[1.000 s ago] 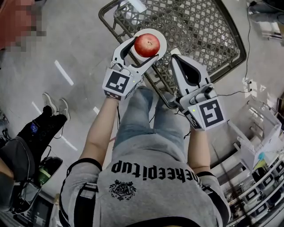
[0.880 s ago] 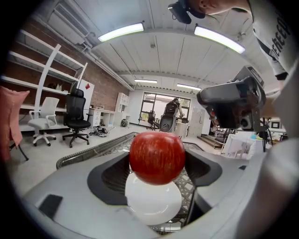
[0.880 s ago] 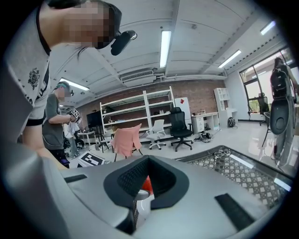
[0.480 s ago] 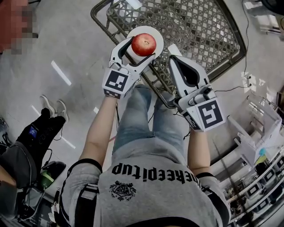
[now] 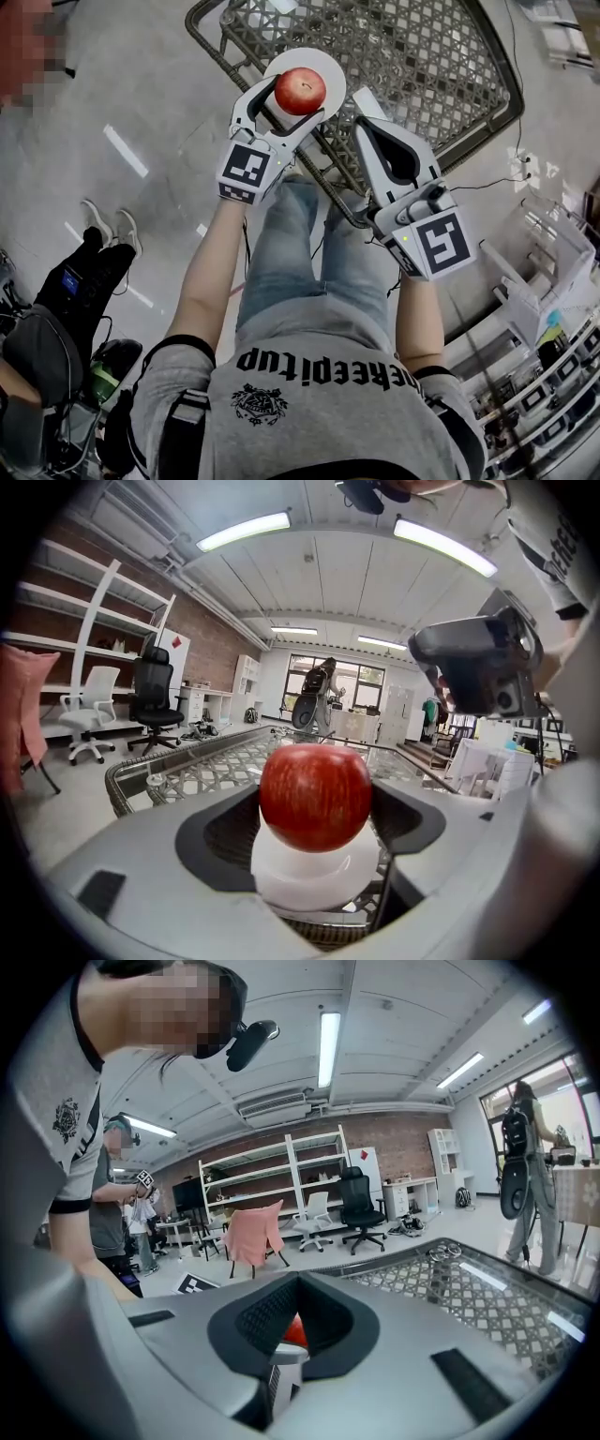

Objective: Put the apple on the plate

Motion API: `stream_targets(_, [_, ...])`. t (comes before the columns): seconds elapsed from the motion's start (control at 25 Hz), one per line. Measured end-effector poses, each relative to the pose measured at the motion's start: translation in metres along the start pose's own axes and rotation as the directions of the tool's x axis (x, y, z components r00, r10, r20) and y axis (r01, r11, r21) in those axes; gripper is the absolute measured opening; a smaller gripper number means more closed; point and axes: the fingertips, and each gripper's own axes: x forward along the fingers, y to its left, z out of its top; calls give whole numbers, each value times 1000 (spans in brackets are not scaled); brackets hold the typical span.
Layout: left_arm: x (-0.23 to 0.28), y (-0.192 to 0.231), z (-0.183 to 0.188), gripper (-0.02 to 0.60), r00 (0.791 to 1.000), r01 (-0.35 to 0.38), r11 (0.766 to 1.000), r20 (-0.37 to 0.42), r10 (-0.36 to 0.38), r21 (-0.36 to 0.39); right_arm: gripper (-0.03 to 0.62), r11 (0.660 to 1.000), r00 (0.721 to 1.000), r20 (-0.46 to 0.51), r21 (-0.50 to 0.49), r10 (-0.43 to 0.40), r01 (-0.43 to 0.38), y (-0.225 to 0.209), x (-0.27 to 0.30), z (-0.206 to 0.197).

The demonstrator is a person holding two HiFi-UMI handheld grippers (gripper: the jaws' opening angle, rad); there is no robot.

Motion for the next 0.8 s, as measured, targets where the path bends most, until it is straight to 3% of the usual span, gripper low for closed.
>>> stream_targets(0.8, [8,-7,-4,403,999,-9,1000,-41,10,28,3,1000,1000,-7,9,-7,7,2,-15,0])
